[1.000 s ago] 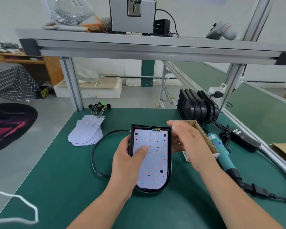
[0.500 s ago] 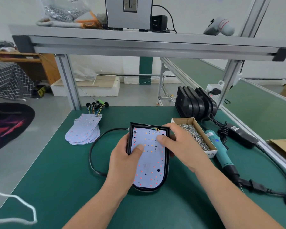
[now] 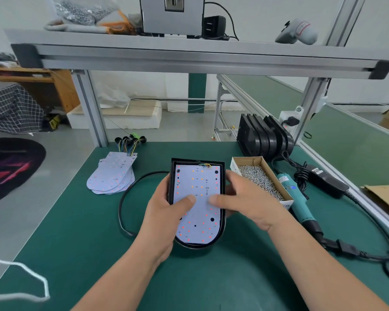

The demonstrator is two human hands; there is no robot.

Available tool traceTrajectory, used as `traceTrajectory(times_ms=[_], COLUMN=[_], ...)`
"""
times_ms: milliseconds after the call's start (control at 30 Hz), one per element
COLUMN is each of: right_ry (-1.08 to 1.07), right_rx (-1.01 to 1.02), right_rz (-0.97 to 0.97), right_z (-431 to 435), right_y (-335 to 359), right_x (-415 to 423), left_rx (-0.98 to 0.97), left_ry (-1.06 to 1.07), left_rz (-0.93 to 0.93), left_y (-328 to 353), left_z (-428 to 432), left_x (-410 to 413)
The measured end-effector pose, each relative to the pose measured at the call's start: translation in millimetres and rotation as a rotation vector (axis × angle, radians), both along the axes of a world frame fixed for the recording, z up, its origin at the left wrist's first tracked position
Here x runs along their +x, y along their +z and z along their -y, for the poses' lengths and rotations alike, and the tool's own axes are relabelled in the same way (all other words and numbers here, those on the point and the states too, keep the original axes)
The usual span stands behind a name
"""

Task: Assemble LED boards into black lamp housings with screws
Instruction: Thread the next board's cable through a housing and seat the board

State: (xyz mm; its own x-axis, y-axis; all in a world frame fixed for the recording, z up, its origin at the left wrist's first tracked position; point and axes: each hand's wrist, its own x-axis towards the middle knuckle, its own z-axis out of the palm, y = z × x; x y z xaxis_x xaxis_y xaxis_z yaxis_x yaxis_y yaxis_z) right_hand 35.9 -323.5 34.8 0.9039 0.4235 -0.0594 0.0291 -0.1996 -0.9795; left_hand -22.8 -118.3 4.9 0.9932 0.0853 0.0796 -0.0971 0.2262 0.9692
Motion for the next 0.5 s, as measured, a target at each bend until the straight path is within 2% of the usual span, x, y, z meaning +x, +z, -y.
traceTrajectory(times_ms=[67, 167, 267, 400, 500], right_ry=[0.011, -0.111, -0.133, -0.134, -0.157], right_rx=[-0.042, -0.127, -0.144, -0.081, -0.040], right_rz=[0.030, 0.156, 0.181, 0.127, 0.155], right_z=[-2.3, -8.3, -9.3, -10.2, -12.8], right_y=[0.1, 0.5, 0.0, -2.9, -2.8], right_x=[-2.2, -3.4, -4.4, -4.3, -6.1], left_rx=[-0.016, -0.008, 0.035, 0.033, 0.022], left_ry=[-0.006, -0.052, -0.083, -0.068, -0.029], left_rz=[-0.002, -0.008, 0.002, -0.004, -0.008], left_y=[-1.2, -2.4, -2.5, -5.0, -3.1], left_z=[0.4, -0.8, -2.5, -2.4, 0.1], left_x=[0.5, 1.6, 2.9, 3.6, 2.5])
